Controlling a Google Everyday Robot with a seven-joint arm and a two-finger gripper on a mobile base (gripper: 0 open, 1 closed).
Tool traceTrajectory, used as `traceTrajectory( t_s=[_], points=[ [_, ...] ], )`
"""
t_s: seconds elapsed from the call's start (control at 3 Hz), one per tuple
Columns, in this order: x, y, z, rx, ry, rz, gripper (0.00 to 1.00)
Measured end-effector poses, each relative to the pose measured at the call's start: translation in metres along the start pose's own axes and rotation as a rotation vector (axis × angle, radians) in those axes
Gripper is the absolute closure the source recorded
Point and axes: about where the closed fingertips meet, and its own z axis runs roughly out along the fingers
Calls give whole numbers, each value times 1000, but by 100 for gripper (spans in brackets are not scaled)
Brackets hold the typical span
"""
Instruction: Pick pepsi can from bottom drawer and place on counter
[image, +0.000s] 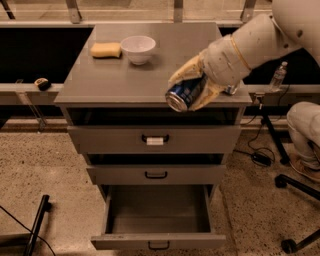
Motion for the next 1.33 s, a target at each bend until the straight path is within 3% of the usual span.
traceTrajectory(
  t_s=[0.33,0.67,1.33],
  points=[
    [34,-11,-12,108,-40,6,100],
    [34,-11,-12,108,-40,6,100],
    [49,-76,21,169,-123,-19,100]
  ],
)
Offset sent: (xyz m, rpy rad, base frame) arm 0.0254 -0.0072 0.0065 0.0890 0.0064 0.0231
